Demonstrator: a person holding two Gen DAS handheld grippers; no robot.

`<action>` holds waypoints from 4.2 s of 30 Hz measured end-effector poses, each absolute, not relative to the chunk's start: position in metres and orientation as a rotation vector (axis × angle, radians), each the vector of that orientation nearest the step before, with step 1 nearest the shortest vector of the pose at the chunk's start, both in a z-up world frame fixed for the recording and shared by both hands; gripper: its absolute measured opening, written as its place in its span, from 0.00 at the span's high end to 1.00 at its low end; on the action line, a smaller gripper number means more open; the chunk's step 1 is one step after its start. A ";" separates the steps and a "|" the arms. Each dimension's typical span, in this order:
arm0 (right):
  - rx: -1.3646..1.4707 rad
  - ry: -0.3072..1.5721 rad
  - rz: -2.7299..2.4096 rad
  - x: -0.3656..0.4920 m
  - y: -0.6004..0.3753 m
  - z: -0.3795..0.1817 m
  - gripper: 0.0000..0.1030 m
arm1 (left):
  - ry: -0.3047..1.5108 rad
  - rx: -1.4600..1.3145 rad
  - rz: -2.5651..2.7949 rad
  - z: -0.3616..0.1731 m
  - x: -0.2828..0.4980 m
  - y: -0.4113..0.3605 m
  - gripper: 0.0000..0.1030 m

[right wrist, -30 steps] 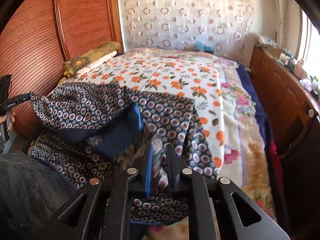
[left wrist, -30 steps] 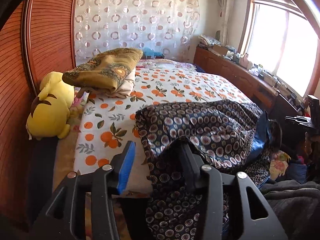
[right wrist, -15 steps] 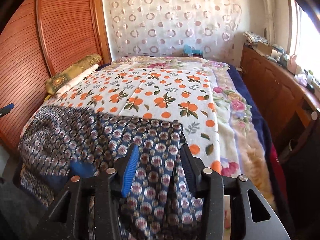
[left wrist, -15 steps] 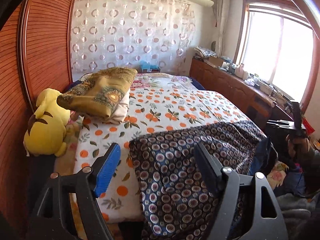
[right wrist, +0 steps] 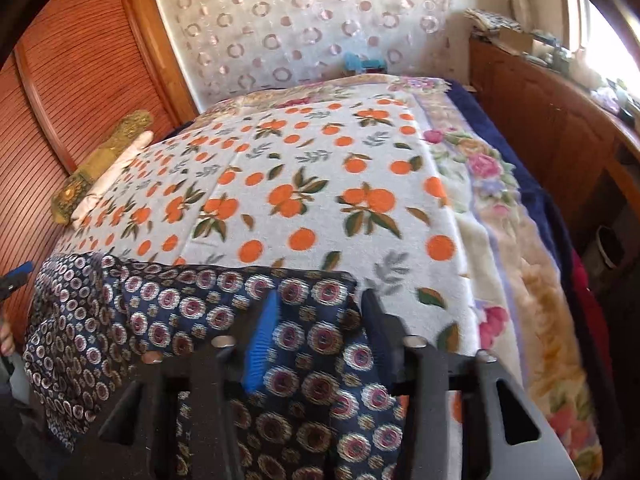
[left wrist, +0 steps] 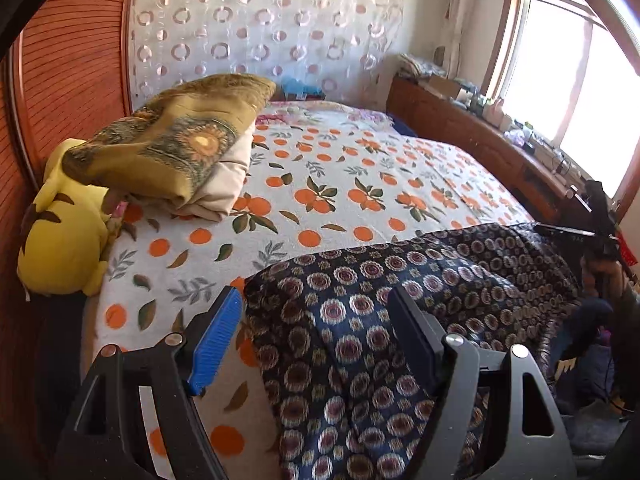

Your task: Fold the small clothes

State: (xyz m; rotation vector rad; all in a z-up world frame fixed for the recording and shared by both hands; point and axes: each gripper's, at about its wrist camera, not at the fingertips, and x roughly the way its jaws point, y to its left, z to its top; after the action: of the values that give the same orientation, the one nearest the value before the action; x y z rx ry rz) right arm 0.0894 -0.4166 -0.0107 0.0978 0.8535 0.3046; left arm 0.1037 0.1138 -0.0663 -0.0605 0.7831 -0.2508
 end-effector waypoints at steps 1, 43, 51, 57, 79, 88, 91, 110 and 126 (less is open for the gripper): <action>0.090 0.855 0.314 0.090 -0.415 -0.012 0.92 | 0.787 -0.058 -0.251 -0.068 0.107 0.112 0.26; 0.005 0.839 0.338 0.104 -0.423 -0.030 0.81 | 0.912 0.013 -0.277 -0.102 0.154 0.097 0.59; 0.001 0.821 0.374 0.089 -0.409 -0.028 0.93 | 0.897 0.032 -0.311 -0.099 0.144 0.090 0.92; 0.008 0.730 0.364 0.062 -0.406 -0.005 0.95 | 0.776 -0.004 -0.318 -0.068 0.115 0.091 0.95; -0.208 0.226 0.319 0.002 -0.377 0.233 0.96 | 0.293 0.061 -0.269 0.143 0.113 0.105 0.96; -0.321 0.423 0.201 0.192 -0.316 0.168 0.96 | 0.503 0.096 -0.186 0.070 0.276 0.091 0.95; -0.323 0.541 0.184 0.247 -0.298 0.117 0.96 | 0.602 0.125 -0.180 0.029 0.317 0.077 0.95; -0.262 0.797 0.203 0.367 -0.318 0.046 0.82 | 0.730 0.244 -0.188 -0.007 0.345 0.061 0.52; -0.137 0.792 0.251 0.234 -0.343 0.079 0.56 | 0.782 0.054 -0.254 -0.034 0.246 0.075 0.27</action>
State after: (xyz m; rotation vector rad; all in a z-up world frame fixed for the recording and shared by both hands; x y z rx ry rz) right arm 0.2336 -0.3427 0.0792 -0.1371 0.7919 0.2513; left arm 0.2458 0.0754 -0.0340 0.0542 0.7816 -0.2539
